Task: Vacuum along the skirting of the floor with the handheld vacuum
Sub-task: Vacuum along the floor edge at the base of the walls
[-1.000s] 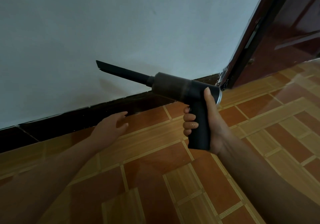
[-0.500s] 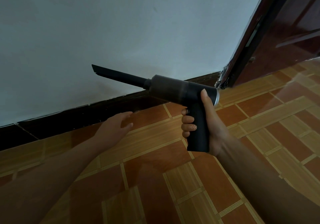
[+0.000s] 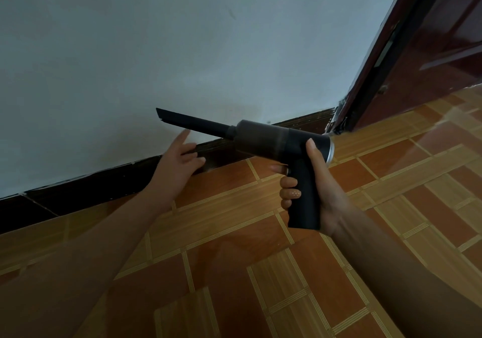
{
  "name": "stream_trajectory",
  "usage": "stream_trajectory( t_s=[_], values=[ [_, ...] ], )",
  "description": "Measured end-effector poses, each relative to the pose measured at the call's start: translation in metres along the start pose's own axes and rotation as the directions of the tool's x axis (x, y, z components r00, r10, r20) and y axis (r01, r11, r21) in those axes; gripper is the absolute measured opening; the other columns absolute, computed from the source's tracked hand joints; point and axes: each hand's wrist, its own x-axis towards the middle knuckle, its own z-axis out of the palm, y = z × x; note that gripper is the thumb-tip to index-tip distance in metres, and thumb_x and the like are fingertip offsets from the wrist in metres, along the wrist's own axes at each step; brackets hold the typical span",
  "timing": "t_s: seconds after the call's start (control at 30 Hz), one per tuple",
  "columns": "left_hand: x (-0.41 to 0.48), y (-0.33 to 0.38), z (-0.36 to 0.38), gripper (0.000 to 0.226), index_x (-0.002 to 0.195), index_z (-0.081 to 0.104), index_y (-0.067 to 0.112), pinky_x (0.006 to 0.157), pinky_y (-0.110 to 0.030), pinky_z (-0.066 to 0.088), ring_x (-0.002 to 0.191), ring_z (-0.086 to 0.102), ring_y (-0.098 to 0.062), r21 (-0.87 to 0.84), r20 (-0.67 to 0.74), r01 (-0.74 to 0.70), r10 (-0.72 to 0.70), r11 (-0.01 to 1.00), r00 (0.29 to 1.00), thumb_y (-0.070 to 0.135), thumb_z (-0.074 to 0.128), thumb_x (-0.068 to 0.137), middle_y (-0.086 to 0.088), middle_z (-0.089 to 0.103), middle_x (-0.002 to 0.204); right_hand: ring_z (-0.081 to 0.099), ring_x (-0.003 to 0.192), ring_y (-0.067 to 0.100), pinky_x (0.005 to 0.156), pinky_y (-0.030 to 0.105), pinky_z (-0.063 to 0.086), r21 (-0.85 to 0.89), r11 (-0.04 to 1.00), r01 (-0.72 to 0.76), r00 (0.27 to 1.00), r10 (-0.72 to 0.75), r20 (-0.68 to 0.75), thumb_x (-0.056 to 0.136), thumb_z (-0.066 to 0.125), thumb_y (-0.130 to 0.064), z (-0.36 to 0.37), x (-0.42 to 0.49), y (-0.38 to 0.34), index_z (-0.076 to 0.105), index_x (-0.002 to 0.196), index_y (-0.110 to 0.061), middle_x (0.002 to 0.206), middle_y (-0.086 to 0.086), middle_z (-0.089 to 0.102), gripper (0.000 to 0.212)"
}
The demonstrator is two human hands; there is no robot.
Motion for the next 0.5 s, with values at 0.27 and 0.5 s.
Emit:
stream_trajectory(
  t_s=[0.27, 0.5],
  values=[
    [0.002, 0.053, -0.01, 0.06, 0.145, 0.036, 0.022, 0.105, -0.039, 0.043, 0.118, 0.055, -0.015, -0.356, -0.094, 0.058, -0.097, 0.933, 0.991, -0.003, 0.049, 0.092, 0.001, 0.054, 0.131, 0.039, 0.038, 0.007, 0.041, 0.018, 0.041, 0.042, 0.998, -0.039, 0.998, 0.042, -0.053, 0.07, 0.053, -0.065, 0.011, -0.015, -0.03, 0.067, 0.091, -0.004, 0.051, -0.003, 0.045, 0.066],
    [-0.022, 0.156, -0.038, 0.04, 0.136, 0.045, 0.01, 0.105, -0.038, 0.043, 0.12, 0.056, -0.021, -0.522, -0.142, 0.122, -0.227, 0.844, 0.963, 0.0, 0.042, 0.098, -0.007, 0.057, 0.128, 0.041, 0.037, 0.007, 0.04, 0.019, 0.042, 0.075, 0.989, -0.127, 0.988, 0.132, -0.079, 0.069, 0.056, -0.063, 0.054, -0.082, -0.099, 0.066, 0.093, -0.003, 0.051, -0.002, 0.047, 0.065]
  ],
)
